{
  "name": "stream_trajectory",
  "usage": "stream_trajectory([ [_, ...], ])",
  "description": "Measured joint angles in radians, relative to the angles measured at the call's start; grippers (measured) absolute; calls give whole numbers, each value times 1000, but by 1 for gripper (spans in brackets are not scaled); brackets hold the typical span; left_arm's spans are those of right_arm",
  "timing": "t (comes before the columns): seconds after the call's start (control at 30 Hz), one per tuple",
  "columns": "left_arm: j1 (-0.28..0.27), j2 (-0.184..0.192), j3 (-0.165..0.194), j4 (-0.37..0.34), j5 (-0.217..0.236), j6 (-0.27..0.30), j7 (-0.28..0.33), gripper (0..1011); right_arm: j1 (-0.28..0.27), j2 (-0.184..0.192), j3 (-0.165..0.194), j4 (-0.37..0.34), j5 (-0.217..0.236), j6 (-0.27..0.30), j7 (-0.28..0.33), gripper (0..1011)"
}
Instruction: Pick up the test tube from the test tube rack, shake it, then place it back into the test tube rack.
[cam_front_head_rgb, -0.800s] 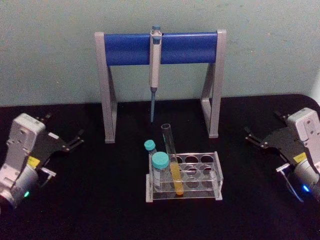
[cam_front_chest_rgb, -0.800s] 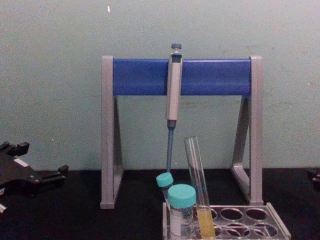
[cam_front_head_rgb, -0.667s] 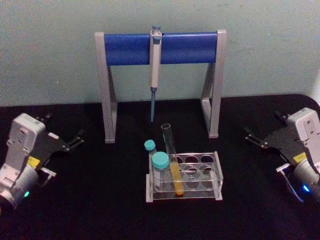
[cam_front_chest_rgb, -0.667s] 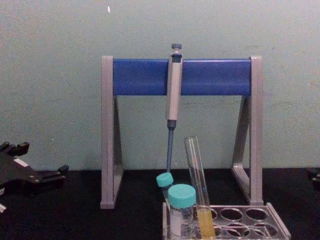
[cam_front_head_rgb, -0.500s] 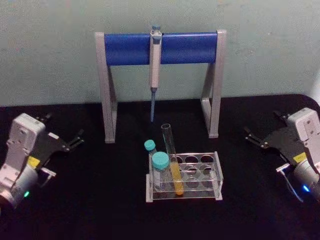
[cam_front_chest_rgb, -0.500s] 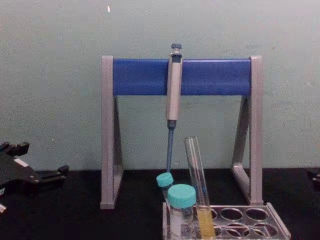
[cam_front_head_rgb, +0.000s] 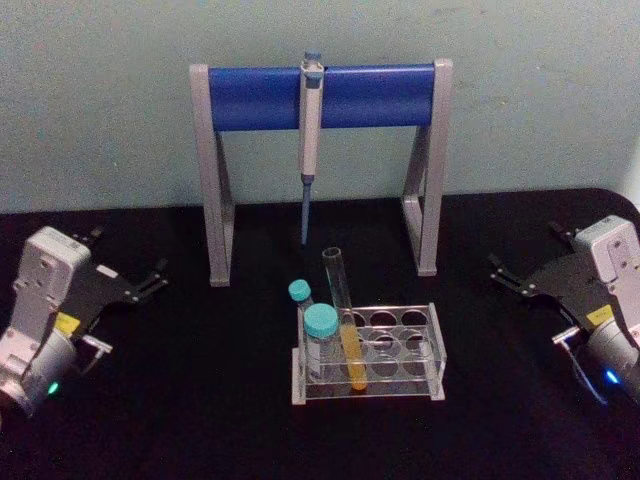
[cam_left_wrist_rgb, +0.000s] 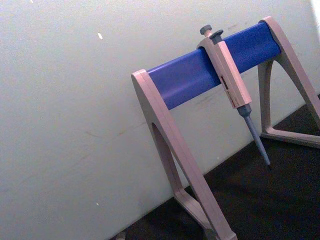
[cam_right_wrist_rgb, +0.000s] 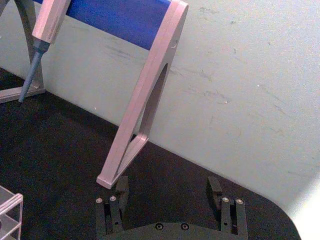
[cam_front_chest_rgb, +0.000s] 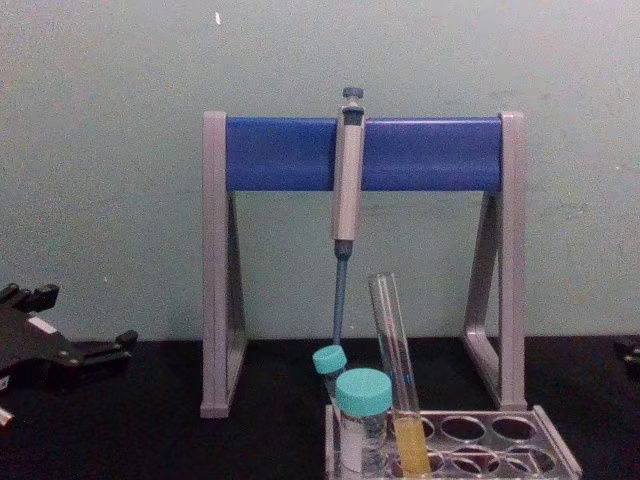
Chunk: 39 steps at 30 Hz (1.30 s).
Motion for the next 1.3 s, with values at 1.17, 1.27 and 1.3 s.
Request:
stream_trajectory([
  [1.17,0,0,0,0,0,0,0,1001,0,0,0,0,0,0,0,1000],
  [1.27,0,0,0,0,0,0,0,1001,0,0,0,0,0,0,0,1000],
  [1.3,0,0,0,0,0,0,0,1001,0,0,0,0,0,0,0,1000],
])
